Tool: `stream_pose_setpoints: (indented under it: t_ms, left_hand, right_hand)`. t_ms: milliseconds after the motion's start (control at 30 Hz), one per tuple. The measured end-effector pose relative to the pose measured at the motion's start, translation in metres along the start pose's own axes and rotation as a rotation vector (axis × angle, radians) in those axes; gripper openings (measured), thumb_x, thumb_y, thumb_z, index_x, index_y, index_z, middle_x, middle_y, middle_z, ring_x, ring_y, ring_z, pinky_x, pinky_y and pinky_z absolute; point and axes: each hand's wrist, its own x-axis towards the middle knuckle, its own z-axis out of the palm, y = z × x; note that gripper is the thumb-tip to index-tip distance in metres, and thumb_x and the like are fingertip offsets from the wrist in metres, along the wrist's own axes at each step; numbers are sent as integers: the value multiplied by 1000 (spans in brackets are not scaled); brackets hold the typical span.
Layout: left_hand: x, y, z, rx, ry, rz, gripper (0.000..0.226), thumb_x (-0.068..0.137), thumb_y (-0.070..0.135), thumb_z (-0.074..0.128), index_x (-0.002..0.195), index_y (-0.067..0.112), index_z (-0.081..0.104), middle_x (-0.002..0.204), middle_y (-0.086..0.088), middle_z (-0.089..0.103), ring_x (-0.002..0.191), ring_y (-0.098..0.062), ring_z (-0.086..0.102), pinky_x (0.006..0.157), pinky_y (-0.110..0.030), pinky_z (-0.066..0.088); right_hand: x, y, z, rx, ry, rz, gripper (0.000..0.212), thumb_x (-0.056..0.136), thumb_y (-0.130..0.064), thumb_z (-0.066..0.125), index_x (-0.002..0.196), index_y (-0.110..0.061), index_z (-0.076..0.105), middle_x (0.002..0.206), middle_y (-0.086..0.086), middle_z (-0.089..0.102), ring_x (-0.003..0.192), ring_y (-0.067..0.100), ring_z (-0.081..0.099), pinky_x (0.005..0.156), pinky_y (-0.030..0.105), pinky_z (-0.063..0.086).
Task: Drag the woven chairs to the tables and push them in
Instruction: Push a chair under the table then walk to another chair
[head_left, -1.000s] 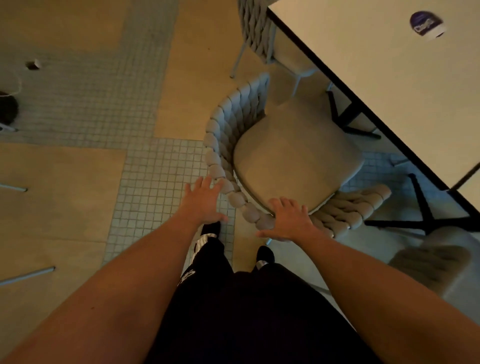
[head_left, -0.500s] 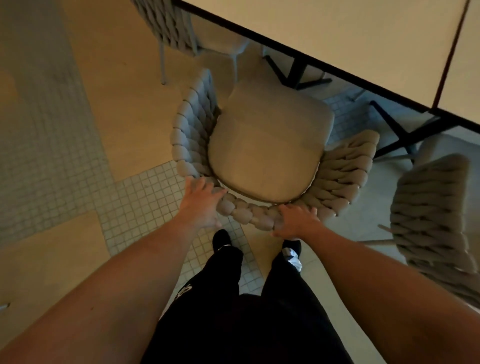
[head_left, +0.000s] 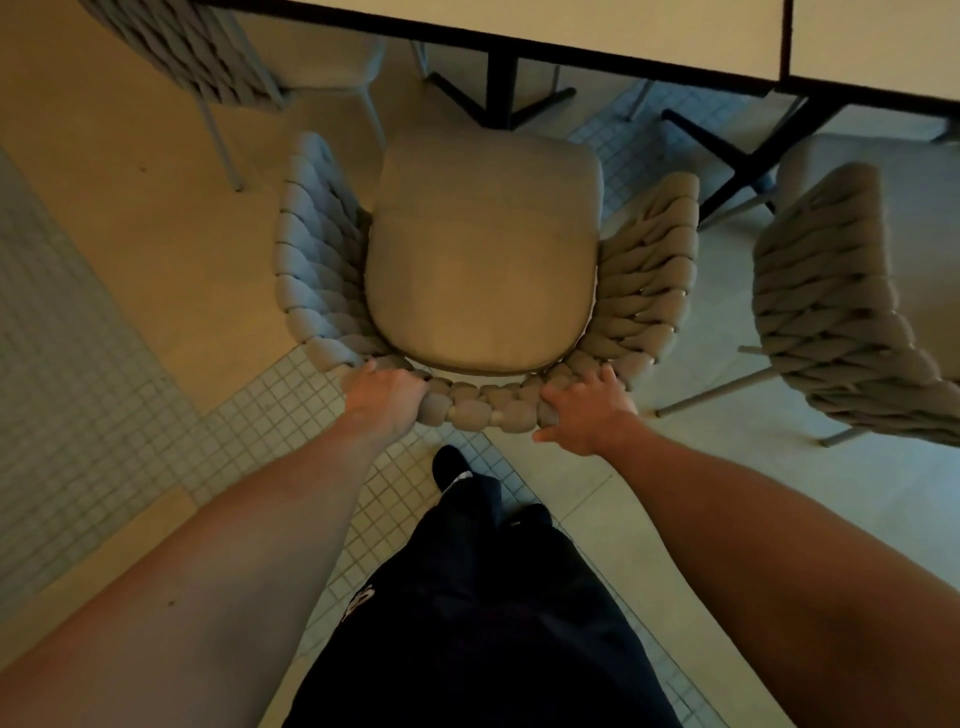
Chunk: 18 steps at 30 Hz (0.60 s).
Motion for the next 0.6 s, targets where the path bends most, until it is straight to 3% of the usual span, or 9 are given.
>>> stream_pose_setpoints:
  t_ms: [233,600]
  left_hand:
    - [-32,27,31,62,8,31,24,95,16,53,109,31,67,110,5,67,109,-19,62,101,-39,36]
    - [-64,67,64,62,1,27,26,92,15,52,105,33,66,104,6,68,107,-19,62,103,-41,34]
  right_hand:
    - [-37,-13,42,10,-8,17,69,95,-74,40,148,-30,36,150,11,51,143,37,37,118,56,16]
    - [-77,-13,94,13,14,27,68,96,-73,38,148,-30,36,150,6,52,143,37,34,118,57,15]
